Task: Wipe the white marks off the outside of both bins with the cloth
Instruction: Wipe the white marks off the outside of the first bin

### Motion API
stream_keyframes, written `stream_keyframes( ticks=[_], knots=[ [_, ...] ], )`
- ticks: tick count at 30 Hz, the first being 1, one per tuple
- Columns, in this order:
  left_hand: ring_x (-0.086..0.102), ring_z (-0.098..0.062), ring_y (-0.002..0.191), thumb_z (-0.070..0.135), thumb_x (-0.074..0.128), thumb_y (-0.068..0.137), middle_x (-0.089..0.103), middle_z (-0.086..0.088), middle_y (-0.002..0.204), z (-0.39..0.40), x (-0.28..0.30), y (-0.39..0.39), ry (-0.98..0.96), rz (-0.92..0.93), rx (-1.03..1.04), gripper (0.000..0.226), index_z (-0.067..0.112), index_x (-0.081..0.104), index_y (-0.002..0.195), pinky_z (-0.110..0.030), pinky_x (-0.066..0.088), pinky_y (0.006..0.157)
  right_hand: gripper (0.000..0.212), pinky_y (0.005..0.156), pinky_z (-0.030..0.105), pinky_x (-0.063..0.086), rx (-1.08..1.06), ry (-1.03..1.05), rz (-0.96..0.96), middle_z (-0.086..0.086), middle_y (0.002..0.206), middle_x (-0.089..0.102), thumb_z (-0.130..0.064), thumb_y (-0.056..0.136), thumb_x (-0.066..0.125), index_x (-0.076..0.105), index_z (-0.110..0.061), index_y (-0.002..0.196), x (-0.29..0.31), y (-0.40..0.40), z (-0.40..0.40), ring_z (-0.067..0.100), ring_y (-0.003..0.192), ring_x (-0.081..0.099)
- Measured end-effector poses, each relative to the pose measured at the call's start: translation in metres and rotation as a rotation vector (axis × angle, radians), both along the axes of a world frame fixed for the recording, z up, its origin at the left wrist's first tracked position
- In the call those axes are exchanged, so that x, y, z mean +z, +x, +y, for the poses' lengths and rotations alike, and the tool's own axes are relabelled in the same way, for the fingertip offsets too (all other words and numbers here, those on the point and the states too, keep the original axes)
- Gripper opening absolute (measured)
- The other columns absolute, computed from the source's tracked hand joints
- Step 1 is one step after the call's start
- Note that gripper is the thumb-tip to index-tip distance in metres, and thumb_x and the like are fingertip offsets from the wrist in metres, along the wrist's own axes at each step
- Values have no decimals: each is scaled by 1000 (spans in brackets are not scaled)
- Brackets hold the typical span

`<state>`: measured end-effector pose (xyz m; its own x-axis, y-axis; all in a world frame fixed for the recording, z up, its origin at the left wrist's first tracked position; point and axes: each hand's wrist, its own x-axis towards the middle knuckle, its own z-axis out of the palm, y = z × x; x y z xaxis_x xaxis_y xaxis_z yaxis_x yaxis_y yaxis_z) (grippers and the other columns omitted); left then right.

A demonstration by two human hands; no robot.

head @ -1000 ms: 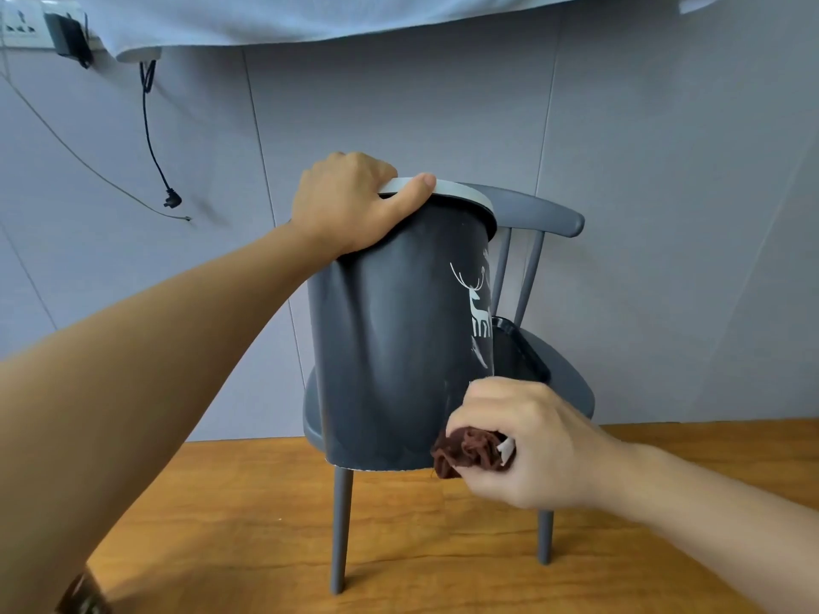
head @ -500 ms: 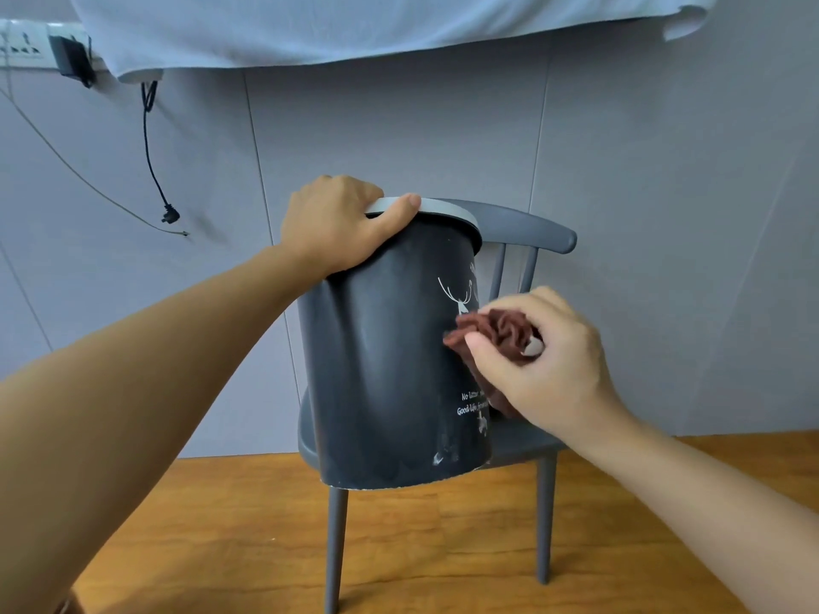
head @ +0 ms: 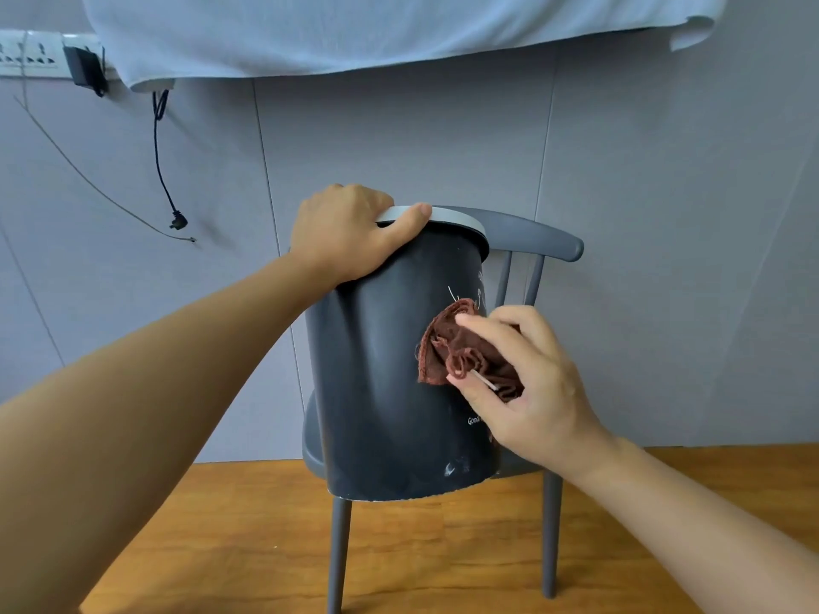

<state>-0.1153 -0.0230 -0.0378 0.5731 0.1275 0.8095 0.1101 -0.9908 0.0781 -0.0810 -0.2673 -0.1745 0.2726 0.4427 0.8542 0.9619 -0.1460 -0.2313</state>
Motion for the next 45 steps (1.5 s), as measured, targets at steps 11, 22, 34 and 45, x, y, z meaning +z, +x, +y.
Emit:
stream_keyframes(
  ticks=[11,22,34,45],
  knots=[
    [37,-22,49,72,41,89,33,0,46,3,-1,0,-23,-20,-24,68,14,31,55,-33,25,52,66,102,38,51,-77,-84,75,-3,133,53,-56,92,62,49,-18,145,7,-6,10,17,123,49],
    [39,-25,53,73,41,88,36,-3,49,5,-2,5,-23,-28,-14,70,11,32,58,-35,30,53,63,83,48,52,-344,-140,-49,6,116,50,-62,101,39,48,-14,141,2,-16,25,23,105,47],
    [33,-27,54,74,41,85,30,-4,50,4,-1,5,-33,-26,-40,69,12,27,59,-35,24,51,36,68,36,52,116,-374,-319,7,94,61,-26,83,81,72,-4,110,-24,-13,-23,24,85,56],
    [31,-26,53,73,41,86,28,-3,50,3,1,3,-52,8,-46,67,13,25,60,-36,24,51,26,67,35,49,220,-473,-252,-1,89,57,-23,83,79,71,-10,104,-21,-23,-21,19,81,50]
  ],
)
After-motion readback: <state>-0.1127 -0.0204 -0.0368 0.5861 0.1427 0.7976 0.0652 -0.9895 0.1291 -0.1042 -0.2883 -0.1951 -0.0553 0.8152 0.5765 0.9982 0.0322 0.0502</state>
